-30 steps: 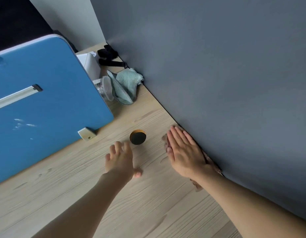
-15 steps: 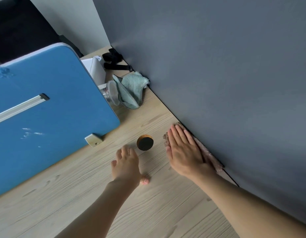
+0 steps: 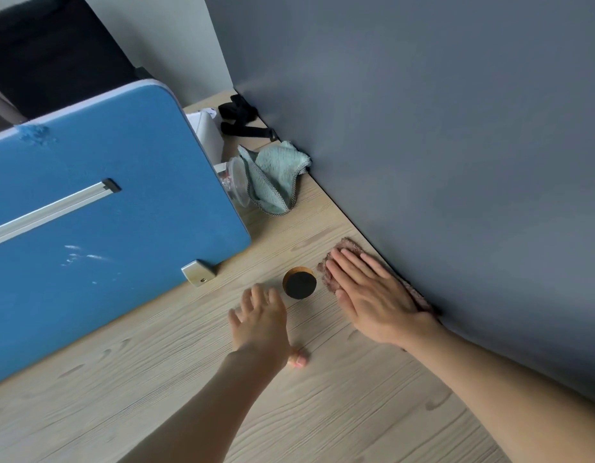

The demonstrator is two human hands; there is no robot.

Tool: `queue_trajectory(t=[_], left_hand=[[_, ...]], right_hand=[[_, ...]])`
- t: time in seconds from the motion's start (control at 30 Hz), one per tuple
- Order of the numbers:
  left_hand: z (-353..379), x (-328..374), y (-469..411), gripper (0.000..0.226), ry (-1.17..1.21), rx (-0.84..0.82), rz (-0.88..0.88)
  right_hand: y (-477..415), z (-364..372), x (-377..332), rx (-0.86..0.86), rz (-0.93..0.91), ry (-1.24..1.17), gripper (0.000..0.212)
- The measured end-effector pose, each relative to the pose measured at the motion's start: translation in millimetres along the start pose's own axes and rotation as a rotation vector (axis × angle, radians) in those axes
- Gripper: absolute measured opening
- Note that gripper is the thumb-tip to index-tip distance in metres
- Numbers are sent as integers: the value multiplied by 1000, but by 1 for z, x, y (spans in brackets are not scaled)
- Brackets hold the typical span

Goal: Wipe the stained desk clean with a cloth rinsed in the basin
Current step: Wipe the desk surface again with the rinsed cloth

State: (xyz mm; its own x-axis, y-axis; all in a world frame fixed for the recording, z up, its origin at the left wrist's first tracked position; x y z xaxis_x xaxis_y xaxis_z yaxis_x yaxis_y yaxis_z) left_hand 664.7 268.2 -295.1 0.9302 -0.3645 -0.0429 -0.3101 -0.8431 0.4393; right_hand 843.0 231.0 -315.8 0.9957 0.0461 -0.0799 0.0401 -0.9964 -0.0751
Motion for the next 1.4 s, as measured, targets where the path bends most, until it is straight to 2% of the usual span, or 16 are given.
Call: queue_trajectory(t=[0.1,0.17,0.3,0.4,0.5,0.6,0.77,0.97,1.13,1.3,1.4], left_hand=[[3,-3,2,119,101,-8,25],[0,-3,5,121,121,-6,39],[-4,-4,6,130,94,-48,51],[-12,-4,2,122,117,-63,50],[-16,-3,1,109,123,-38,18],[-14,-2,2,107,112,-54,-3],[-17,1,1,103,83,-59,-28],[-12,-1,-2,107,61,-67,-32],[-11,1,-4,109,60,-77,-35],[-10,0,-4,111,58,-75,-40],[-12,1,-5,109,69,-64,-41]], right_hand=[[-29,3,16,27,179,-28,63],[-35,4,15,35,230,-18,65],[-22,7,-8,-2,130,0,64],[-33,5,0,-21,92,-10,63],[-62,6,15,6,166,-23,69],[-70,2,3,31,218,-25,70],[-59,2,-20,-34,27,-61,66],[-123,5,3,6,242,-34,76],[-97,9,-28,-48,-8,-66,67],[-121,5,-18,-28,72,-61,74],[-97,3,-40,-12,-15,-82,67]])
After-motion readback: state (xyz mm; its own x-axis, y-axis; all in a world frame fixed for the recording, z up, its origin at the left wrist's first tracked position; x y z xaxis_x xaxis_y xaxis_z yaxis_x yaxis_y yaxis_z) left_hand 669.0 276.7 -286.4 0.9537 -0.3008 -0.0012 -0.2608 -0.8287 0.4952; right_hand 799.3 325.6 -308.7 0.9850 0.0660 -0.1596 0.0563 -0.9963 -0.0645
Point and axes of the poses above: each hand's wrist, its own y-axis away from the middle knuckle, its own z-axis out of the palm, x = y × z, the point moved 8 cm from there along -y, towards the middle knuckle
